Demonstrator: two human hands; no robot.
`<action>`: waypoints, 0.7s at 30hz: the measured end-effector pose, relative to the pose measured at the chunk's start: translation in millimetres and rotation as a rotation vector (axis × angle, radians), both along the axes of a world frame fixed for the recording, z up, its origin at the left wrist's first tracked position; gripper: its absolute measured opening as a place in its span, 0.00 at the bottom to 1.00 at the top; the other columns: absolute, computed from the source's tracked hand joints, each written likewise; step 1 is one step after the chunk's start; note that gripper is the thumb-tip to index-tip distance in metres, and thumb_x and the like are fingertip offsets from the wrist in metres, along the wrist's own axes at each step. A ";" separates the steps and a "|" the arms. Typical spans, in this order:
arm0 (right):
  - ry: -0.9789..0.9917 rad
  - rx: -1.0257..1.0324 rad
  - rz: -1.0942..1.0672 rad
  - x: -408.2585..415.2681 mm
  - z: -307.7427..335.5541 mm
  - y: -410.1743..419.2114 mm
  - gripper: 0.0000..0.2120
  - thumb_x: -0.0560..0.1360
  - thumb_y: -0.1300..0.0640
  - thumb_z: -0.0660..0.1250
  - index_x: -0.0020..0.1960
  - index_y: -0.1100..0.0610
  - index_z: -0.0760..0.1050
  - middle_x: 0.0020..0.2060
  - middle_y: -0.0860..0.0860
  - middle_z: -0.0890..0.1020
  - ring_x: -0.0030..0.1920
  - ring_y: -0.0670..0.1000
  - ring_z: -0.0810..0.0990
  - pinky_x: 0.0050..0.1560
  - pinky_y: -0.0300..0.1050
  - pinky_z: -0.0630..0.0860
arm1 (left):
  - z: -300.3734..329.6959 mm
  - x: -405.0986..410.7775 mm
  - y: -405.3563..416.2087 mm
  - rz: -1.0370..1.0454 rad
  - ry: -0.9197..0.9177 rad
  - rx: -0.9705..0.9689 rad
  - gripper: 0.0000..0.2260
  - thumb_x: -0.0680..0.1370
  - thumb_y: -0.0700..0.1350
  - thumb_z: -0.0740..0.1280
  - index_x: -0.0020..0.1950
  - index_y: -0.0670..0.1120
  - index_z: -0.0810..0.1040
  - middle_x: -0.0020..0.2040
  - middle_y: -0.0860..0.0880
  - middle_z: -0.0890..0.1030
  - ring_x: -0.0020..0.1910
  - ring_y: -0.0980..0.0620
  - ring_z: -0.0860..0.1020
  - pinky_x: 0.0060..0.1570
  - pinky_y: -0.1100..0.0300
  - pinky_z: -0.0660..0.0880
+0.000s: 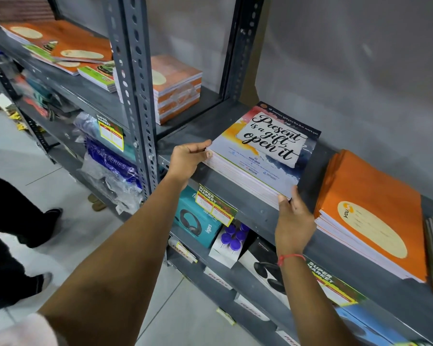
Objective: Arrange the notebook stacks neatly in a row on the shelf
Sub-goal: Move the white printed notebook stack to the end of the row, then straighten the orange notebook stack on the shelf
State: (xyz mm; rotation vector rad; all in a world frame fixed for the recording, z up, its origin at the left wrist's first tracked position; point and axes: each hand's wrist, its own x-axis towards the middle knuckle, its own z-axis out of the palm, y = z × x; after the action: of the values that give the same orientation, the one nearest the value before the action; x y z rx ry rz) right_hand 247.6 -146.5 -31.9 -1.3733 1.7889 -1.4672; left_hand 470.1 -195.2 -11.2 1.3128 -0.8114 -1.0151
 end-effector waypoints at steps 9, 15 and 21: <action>-0.051 0.141 0.133 -8.4 13.5 8.3 0.22 0.77 0.60 0.61 0.70 0.58 0.67 0.63 0.56 0.78 0.53 0.44 0.74 0.43 0.18 0.70 | 6.2 -16.8 13.1 0.199 -0.220 0.063 0.13 0.74 0.40 0.67 0.58 0.45 0.80 0.56 0.46 0.83 0.51 0.54 0.78 0.56 0.63 0.73; -0.107 -0.040 0.052 -48.4 44.8 43.0 0.15 0.75 0.63 0.60 0.59 0.56 0.78 0.54 0.55 0.83 0.50 0.48 0.80 0.54 0.43 0.78 | 28.1 -100.7 50.9 0.362 -0.499 -0.112 0.12 0.77 0.49 0.63 0.56 0.46 0.80 0.55 0.47 0.83 0.50 0.54 0.79 0.50 0.69 0.71; 0.037 -0.228 -0.261 -152.8 53.4 65.2 0.23 0.75 0.60 0.61 0.69 0.62 0.67 0.67 0.57 0.73 0.68 0.57 0.69 0.68 0.48 0.65 | 37.7 -214.4 72.4 -0.050 -0.607 -0.326 0.13 0.77 0.42 0.62 0.59 0.40 0.78 0.57 0.41 0.82 0.54 0.50 0.78 0.48 0.75 0.65</action>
State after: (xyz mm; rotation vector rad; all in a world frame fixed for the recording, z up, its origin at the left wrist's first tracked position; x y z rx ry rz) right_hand 94.8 -81.3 21.5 -1.3171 1.9312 -1.8417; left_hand 255.6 -122.8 26.5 1.3270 -1.4083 -0.4804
